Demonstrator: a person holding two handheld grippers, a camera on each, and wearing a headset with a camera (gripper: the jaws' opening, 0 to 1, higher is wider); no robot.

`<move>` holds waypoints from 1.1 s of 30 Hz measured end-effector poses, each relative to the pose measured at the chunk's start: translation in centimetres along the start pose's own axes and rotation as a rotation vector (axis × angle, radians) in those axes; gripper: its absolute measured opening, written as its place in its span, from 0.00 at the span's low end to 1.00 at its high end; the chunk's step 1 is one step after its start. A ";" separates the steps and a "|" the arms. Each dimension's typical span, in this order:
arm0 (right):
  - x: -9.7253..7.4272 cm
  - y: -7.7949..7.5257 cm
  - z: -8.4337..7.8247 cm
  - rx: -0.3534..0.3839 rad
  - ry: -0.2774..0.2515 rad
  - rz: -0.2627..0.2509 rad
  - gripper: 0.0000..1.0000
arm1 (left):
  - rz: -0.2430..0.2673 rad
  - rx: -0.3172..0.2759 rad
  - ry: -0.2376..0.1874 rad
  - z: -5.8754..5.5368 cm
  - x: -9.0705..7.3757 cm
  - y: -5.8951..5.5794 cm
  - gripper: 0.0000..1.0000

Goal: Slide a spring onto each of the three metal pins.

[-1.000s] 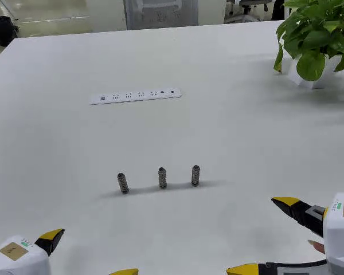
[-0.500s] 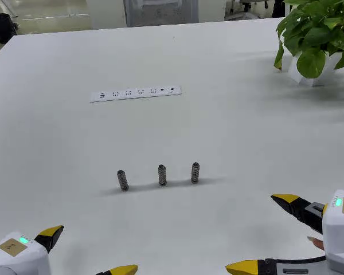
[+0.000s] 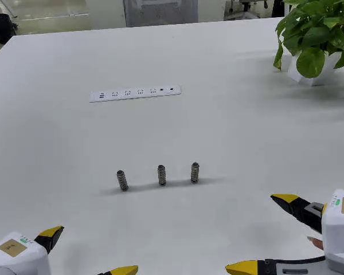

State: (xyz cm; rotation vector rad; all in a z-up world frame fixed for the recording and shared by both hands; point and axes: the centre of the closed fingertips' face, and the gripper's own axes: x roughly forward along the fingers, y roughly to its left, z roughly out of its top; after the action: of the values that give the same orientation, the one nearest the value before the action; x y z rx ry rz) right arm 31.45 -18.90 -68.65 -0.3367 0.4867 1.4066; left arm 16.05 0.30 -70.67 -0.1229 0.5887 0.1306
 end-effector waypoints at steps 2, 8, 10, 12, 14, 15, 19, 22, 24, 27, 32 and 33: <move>0.0 0.1 0.1 0.001 0.000 0.002 0.98 | -0.002 0.000 -0.001 0.0 0.0 -0.1 1.00; 0.0 -0.1 0.0 -0.003 0.001 -0.003 0.99 | -0.006 0.003 0.000 -0.1 0.1 0.0 1.00; 0.0 -0.2 -0.3 -0.004 0.010 -0.005 0.99 | -0.010 0.001 -0.002 -0.1 0.2 -0.1 1.00; 0.0 -0.2 -0.3 -0.006 0.016 -0.008 0.99 | -0.010 0.003 -0.003 0.0 0.2 -0.1 1.00; 0.0 -0.1 -0.2 -0.007 0.012 -0.008 0.99 | -0.013 0.000 -0.005 0.0 0.1 -0.3 1.00; 0.0 -0.2 -0.2 -0.008 0.015 -0.010 0.99 | -0.012 0.003 -0.003 0.0 0.1 -0.2 1.00; -0.1 -0.1 -0.2 -0.009 0.016 -0.010 0.99 | -0.014 0.006 -0.001 0.0 0.2 -0.3 1.00; -0.1 -0.1 -0.2 -0.010 0.018 -0.011 0.99 | -0.017 0.004 -0.003 0.0 0.1 -0.3 1.00; 0.0 -0.1 -0.3 -0.013 0.019 -0.011 0.99 | -0.015 0.007 -0.001 0.0 0.1 -0.4 1.00; 0.0 0.0 -0.2 -0.013 0.019 -0.010 0.99 | -0.016 0.003 -0.006 0.1 0.1 -0.3 1.00; 0.0 -0.1 -0.3 -0.013 0.020 -0.010 0.99 | -0.015 0.004 -0.006 0.1 0.1 -0.4 1.00; 0.0 -0.1 -0.3 -0.014 0.020 -0.011 0.99 | -0.016 0.004 -0.006 0.1 0.1 -0.4 1.00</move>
State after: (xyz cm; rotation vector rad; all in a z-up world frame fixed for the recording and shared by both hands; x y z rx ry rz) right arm 31.49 -19.06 -68.88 -0.3642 0.4907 1.3977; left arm 16.27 -0.06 -70.60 -0.1236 0.5819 0.1140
